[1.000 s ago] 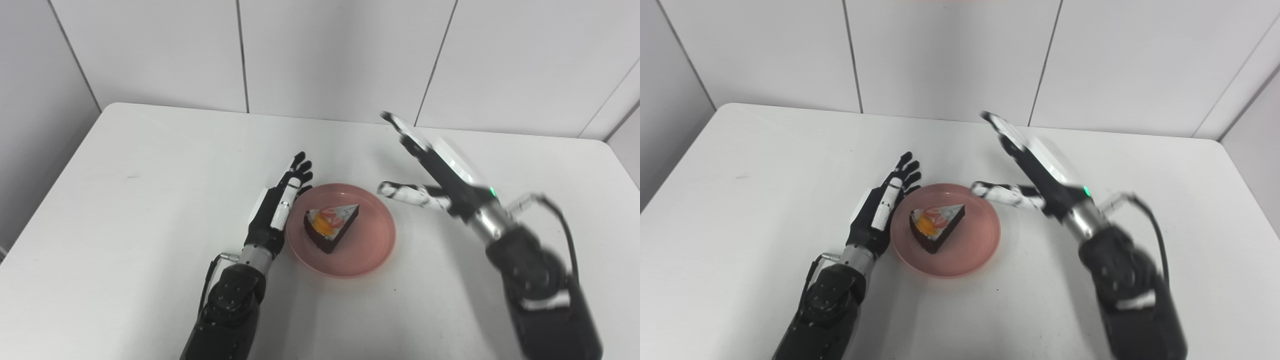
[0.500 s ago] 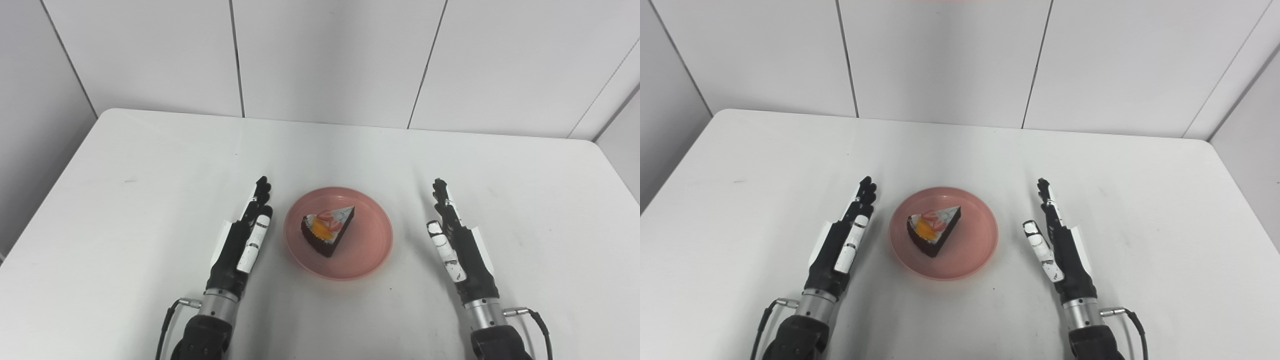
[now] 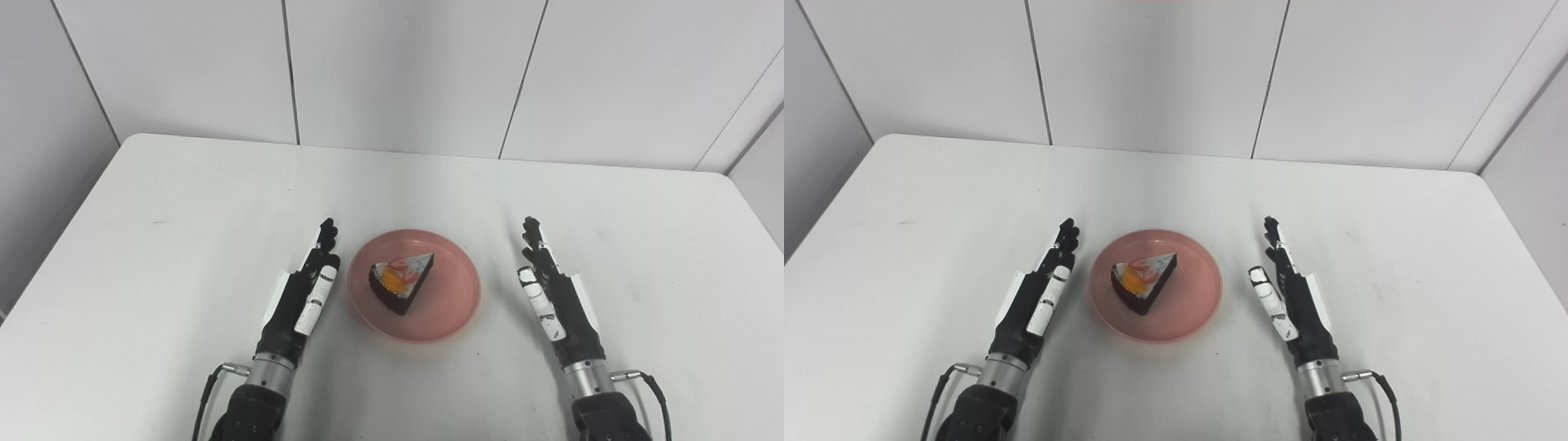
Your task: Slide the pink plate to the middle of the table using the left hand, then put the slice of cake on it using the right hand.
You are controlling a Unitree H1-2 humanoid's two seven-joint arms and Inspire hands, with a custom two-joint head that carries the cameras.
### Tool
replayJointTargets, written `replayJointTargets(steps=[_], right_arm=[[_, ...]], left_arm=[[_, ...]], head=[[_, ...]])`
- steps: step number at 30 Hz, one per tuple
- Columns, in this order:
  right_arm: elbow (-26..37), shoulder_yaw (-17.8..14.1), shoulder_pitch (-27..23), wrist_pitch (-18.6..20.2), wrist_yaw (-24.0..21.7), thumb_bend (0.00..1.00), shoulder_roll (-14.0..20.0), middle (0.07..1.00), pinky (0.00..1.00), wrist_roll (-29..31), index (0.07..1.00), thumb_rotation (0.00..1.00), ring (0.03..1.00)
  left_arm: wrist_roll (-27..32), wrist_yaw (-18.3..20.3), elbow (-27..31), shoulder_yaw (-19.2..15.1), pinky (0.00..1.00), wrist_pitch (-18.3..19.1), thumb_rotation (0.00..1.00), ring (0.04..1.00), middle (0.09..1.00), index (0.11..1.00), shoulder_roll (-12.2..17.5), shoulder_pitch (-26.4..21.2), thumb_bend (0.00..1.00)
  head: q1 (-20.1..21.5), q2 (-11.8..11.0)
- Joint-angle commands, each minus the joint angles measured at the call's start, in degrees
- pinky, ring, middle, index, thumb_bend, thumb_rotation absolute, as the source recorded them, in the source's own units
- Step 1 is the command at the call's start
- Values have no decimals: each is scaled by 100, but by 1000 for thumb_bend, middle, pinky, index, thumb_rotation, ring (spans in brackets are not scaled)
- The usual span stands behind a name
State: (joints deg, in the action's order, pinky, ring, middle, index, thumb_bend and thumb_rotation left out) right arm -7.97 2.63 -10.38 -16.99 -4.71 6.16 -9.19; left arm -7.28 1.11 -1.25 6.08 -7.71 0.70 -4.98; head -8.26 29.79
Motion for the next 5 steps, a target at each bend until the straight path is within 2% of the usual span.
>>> replayJointTargets(steps=[1,5], right_arm=[[-249,55,123,-194,75,354,-19,986,966,-4,978,1000,982],[-105,69,167,21,-18,352,-34,993,971,136,980,1000,988]], left_arm=[[-39,16,-313,-2,1000,29,1000,1000,1000,1000,74,151,455],[-10,69,-261,16,1000,110,1000,1000,1000,1000,80,151,453]], head=[[-7,9],[-5,40]])
